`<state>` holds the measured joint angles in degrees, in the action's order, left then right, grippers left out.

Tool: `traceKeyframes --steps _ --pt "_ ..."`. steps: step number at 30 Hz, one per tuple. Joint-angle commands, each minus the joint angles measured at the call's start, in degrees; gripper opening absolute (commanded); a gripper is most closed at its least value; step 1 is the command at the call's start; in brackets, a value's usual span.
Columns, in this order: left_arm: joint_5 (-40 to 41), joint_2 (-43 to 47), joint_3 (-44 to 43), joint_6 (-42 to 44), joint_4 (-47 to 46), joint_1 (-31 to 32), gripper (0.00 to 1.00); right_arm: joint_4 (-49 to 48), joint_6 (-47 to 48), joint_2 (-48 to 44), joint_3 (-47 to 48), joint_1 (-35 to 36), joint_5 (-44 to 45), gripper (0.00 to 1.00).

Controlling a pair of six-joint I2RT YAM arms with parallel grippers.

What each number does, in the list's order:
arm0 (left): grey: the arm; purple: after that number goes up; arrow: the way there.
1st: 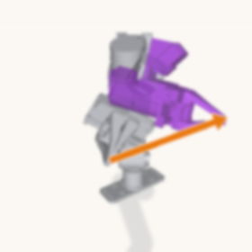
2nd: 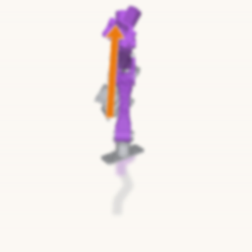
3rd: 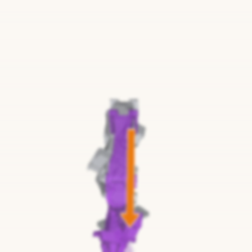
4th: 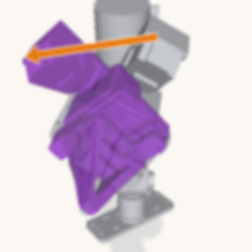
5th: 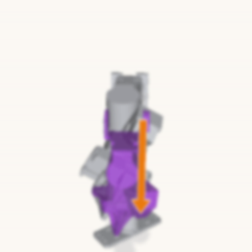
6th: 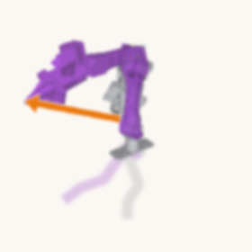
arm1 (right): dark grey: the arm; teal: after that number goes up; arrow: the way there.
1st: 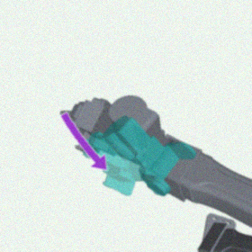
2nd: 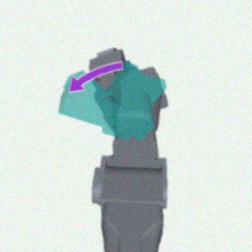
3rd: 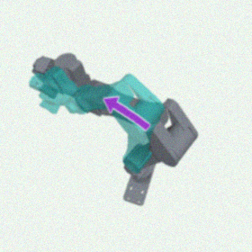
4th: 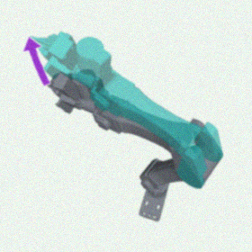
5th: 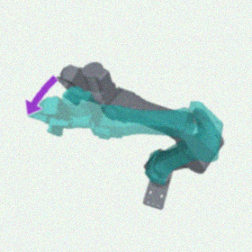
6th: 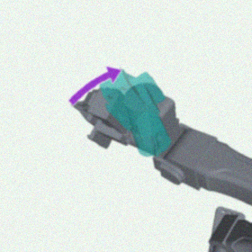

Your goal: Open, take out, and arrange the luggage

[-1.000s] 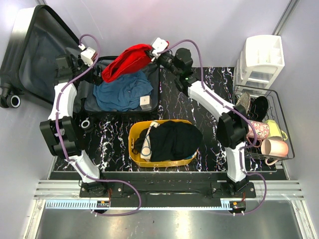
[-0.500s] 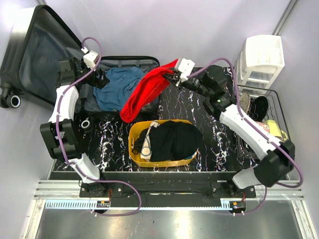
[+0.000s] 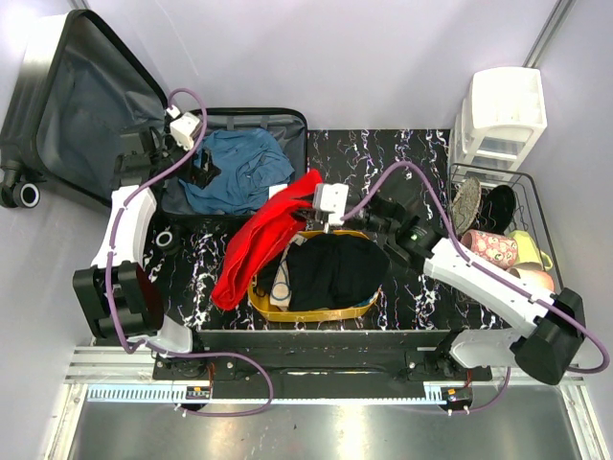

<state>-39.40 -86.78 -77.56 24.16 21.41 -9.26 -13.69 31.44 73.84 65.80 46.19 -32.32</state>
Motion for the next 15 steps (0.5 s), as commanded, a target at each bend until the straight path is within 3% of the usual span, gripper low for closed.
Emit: traceKeyframes --steps 1,4,7,10,15 --pt "1.2 4.2 1.8 1.7 0.3 0.2 0.82 -1.6 15.2 -10.2 -5.2 -0.5 2.9 0.0" --pt "1.3 5.3 3.2 1.9 0.6 0.2 0.82 11.7 28.4 -16.6 -12.5 -0.3 3.5 0.0" --pt "1.3 5.6 3.6 2.7 1.3 0.6 0.82 17.4 37.6 -23.0 -20.4 -0.5 4.8 0.0" --pt "1.3 5.0 2.7 3.4 2.7 1.0 0.81 21.4 38.1 -26.5 -24.1 -0.4 4.1 0.0" --pt "-5.9 4.9 0.0 4.3 8.2 1.3 0.81 18.1 34.1 -23.7 -19.7 -0.4 4.5 0.0"
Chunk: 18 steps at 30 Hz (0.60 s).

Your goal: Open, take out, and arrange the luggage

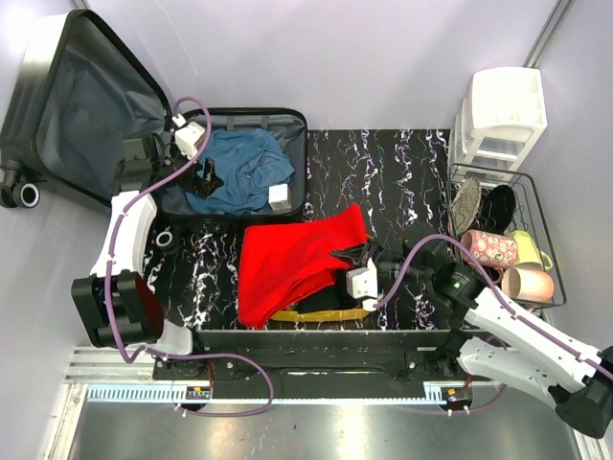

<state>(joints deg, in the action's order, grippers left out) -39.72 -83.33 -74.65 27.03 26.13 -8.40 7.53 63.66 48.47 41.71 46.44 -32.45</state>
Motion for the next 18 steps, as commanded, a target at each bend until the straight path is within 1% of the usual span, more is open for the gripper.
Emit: traceKeyframes --steps 1,2,3,5,6,9,13,17,18 --pt "-6.3 1.9 -3.0 1.2 4.1 0.5 0.81 -6.3 1.9 3.3 5.1 -0.7 4.5 0.0" --pt "-7.8 1.9 -3.7 -0.5 5.1 0.6 0.81 -9.0 2.2 3.9 5.7 -0.7 4.1 0.0" --pt "-8.7 1.9 -4.6 -1.4 9.3 0.6 0.81 -10.4 2.8 4.4 5.8 -0.6 3.4 0.0" --pt "-11.4 1.0 -6.8 -4.0 15.0 0.7 0.82 -11.0 5.2 5.5 6.6 -0.6 2.4 0.0" --pt "-11.7 0.9 -7.0 -4.4 20.4 0.8 0.82 -10.5 5.5 5.7 6.8 -0.7 1.8 0.0" --pt "-8.1 2.2 -3.4 -9.1 24.6 1.3 0.82 -9.4 6.7 5.0 6.1 -0.7 0.7 0.0" --pt "-5.4 2.2 2.2 -12.2 25.4 2.9 0.81 -9.1 6.6 5.0 5.3 -0.7 0.2 0.0" --pt "-6.7 -0.8 3.7 -17.0 24.8 4.6 0.82 -8.8 6.3 5.0 5.3 -0.6 -0.4 0.0" --pt "-7.2 -1.5 3.9 -17.1 24.8 5.0 0.82 -8.7 6.0 5.0 5.3 -0.7 -0.5 0.0"
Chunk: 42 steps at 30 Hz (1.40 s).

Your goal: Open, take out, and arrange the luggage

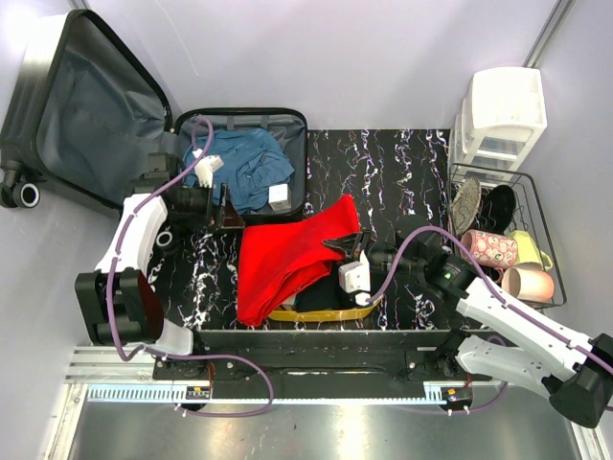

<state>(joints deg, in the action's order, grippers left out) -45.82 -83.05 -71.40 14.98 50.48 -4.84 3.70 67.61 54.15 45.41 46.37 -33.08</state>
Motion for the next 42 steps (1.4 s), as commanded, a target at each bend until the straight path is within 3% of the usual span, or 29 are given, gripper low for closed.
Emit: traceKeyframes --steps 1,9,13,14,16,17,18,27,29,34,42 --pt "-1.5 -2.6 1.1 -5.2 0.3 1.8 0.82 -4.8 2.1 -0.7 1.7 -0.7 0.1 0.0" --pt "-5.9 -5.1 4.5 -7.2 -2.9 4.6 0.73 -4.1 1.3 -0.9 1.8 -0.7 0.4 0.0" --pt "-8.5 -5.0 3.4 -6.0 -2.0 4.6 0.44 -2.3 0.6 -1.2 2.1 -0.7 0.5 0.0" --pt "-10.1 -4.3 2.8 -5.1 -1.6 4.6 0.27 -2.2 0.6 -1.2 2.3 -0.7 0.5 0.0" --pt "-11.7 -1.4 0.8 -4.1 -0.2 4.6 0.14 -1.8 0.4 -1.2 3.4 -0.7 0.6 0.0" --pt "-13.0 -0.2 0.0 -3.4 0.1 4.6 0.02 -1.2 0.3 -1.3 4.2 -0.7 0.7 0.0" --pt "-13.2 1.1 -0.5 -3.3 0.1 4.6 0.0 -0.8 0.1 -1.5 4.9 -0.7 1.1 0.0" --pt "-18.1 8.2 -6.6 -7.3 -2.7 6.9 0.0 10.5 3.2 -9.8 8.3 -0.7 6.7 0.0" --pt "-17.2 8.5 -6.1 -10.7 -5.8 8.1 0.0 13.2 3.5 -11.2 6.4 -0.7 9.5 0.0" --pt "-11.6 5.3 -3.1 -9.9 -8.6 13.1 0.0 16.7 4.5 -14.2 -0.5 -0.7 13.6 0.0" --pt "-2.2 1.0 -0.3 -6.9 -9.4 13.3 0.0 17.7 6.3 -17.1 -15.4 -0.7 17.1 0.0"
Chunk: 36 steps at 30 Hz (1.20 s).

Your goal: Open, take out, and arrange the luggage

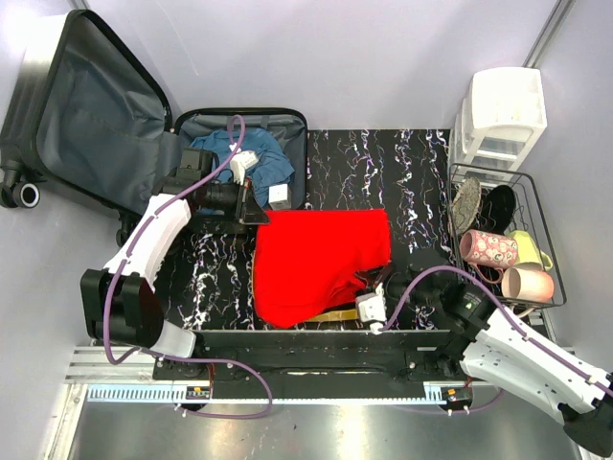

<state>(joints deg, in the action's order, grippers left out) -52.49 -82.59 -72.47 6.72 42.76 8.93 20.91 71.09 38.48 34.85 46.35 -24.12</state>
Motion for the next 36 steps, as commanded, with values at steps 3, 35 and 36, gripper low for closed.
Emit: traceKeyframes --steps 3,35,36 --pt "2.6 0.8 -1.0 0.9 -1.2 -0.7 0.0 0.4 2.3 -1.1 -4.4 -0.6 9.5 0.0" --pt "0.4 -5.7 -21.0 7.1 19.6 -6.6 0.0 6.4 -10.5 4.2 13.8 -1.8 0.0 0.0" --pt "-0.2 -5.6 -23.0 7.1 20.7 -6.6 0.0 7.9 -10.8 4.1 15.4 -1.8 -0.3 0.0"
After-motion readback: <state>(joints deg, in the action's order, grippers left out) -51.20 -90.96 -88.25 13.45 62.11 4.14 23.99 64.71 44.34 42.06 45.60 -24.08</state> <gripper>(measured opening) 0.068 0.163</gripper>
